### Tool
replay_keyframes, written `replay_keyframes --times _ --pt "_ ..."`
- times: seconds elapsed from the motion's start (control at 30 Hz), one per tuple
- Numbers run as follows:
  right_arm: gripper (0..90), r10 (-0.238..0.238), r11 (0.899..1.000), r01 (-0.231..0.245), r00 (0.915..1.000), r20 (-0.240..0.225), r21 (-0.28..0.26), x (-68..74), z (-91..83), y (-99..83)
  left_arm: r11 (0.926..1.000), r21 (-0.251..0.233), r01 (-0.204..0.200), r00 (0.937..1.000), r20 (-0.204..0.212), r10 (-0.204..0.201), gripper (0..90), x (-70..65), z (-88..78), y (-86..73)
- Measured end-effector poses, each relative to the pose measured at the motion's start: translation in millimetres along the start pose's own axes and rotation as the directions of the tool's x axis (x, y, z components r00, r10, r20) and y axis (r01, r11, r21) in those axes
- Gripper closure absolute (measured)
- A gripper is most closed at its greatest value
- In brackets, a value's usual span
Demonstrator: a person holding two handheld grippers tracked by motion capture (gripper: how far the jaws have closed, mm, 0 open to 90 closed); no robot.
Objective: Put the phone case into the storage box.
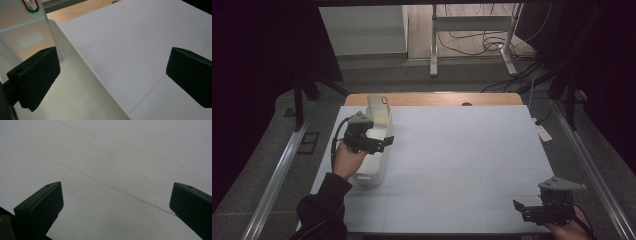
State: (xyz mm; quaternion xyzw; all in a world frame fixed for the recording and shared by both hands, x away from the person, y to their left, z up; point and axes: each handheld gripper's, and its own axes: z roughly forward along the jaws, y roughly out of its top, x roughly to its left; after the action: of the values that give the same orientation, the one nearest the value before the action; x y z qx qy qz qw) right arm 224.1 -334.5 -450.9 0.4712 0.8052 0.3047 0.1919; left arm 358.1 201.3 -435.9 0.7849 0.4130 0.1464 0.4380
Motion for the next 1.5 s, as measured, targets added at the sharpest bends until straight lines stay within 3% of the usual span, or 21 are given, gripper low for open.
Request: replay_keyframes --times 0.1,1.07,1.5 --pt "0.0 0.0 1.0 0.0 1.0 -0.002 0.001 0.0 0.1 0.0 1.0 0.004 0.007 0.9998 0.017 -0.007 0.0 -1.1 -1.9 -2.4" --pt "0.0 -0.003 1.0 0.003 0.9999 -0.011 0.0 0.1 -0.2 0.1 0.9998 -0.002 -0.022 0.9998 0.003 0.022 0.0 -26.4 -22.4 -21.1" --pt "0.0 -0.012 1.0 0.012 0.9998 -0.014 0.002 0.8 0.2 0.2 0.9994 -0.002 -0.035 0.9992 0.02 0.035 0.0 -40.9 -29.7 -31.7"
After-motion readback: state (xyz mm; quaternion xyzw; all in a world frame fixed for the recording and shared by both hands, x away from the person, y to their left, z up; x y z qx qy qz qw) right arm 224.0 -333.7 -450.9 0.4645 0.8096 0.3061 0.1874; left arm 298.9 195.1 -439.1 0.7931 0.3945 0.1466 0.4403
